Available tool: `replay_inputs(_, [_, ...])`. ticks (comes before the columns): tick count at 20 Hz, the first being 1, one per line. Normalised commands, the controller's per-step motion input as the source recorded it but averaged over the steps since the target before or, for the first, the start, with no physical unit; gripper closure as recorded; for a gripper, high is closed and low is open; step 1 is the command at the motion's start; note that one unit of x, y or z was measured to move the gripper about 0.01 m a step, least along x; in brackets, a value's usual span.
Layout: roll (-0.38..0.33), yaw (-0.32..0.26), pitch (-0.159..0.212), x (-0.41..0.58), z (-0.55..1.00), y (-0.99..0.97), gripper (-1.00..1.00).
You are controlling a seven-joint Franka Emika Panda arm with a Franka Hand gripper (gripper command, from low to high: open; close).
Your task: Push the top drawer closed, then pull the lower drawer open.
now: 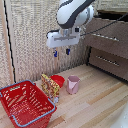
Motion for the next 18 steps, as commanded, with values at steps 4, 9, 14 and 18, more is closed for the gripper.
replay_inputs(4, [-0.258, 0.141, -0.005, -0.016, 0.15, 0.13, -1.00])
replay_inputs(9, [-0.318, 0.160, -0.033, -0.005, 0.19, 0.00, -1.00])
replay_inputs(14, [-0.324, 0.163, -0.048, 0.000, 0.16, -0.01, -1.00])
replay_inputs(18, [-0.330, 0.162, -0.053, 0.000, 0.13, -0.02, -1.00])
